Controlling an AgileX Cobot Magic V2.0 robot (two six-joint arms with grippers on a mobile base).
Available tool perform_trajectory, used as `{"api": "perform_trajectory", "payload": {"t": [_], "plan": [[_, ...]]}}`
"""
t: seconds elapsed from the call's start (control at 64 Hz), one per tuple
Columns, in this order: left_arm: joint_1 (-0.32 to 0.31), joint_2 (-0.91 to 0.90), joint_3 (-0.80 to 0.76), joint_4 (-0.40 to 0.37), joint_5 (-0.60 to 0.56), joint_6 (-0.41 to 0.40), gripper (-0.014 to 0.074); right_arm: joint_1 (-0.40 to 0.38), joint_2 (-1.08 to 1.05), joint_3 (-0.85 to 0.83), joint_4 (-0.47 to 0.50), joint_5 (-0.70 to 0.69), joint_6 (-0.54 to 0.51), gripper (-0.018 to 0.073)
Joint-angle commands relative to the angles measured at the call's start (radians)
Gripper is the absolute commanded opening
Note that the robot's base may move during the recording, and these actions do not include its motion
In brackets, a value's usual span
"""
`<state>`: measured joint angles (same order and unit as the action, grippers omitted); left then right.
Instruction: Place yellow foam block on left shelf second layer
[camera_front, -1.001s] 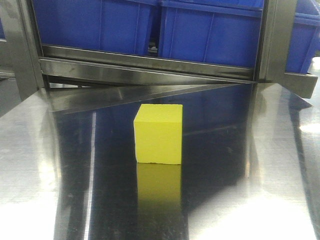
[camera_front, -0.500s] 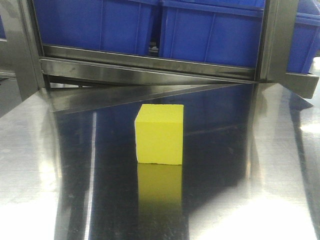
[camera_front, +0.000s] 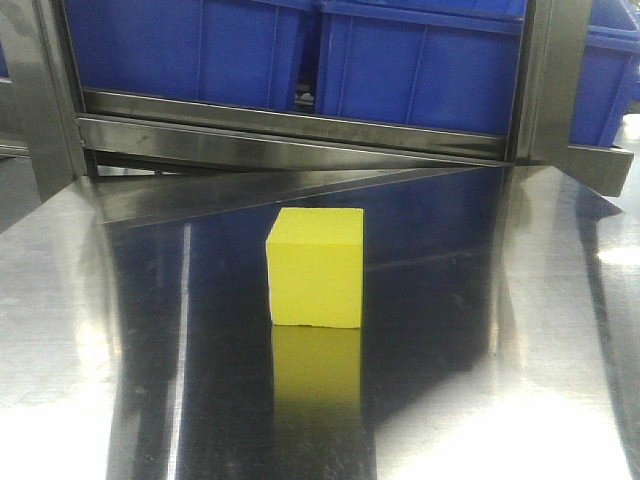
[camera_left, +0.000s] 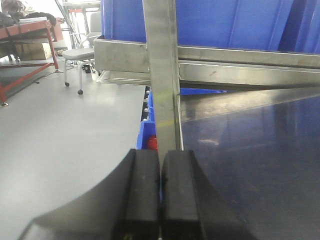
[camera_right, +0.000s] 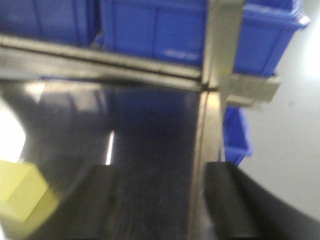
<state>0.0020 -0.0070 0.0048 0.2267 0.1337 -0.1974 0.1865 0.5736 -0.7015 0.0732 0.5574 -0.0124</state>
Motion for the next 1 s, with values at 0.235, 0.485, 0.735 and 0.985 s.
{"api": "perform_trajectory", "payload": {"t": [0.235,0.485,0.735,0.985], "plan": [[-0.004,-0.014,0.026,0.001,-0.087,-0.004,0.0136,0.294,0.433,-0.352,0.034,0.234,0.053,0.0624],[-0.004,-0.014,0.026,0.001,-0.087,-0.004,0.0136,0.484,0.779,-0.64,-0.08,0.399,0.452,0.0624],[-0.004,-0.014,0.026,0.001,-0.087,-0.004,0.0136,0.62,1.009,-0.828,-0.246,0.419,0.696,0.0624],[-0.004,-0.014,0.026,0.001,-0.087,-0.004,0.0136,0.649,1.132,-0.848,-0.278,0.418,0.814,0.0624]]}}
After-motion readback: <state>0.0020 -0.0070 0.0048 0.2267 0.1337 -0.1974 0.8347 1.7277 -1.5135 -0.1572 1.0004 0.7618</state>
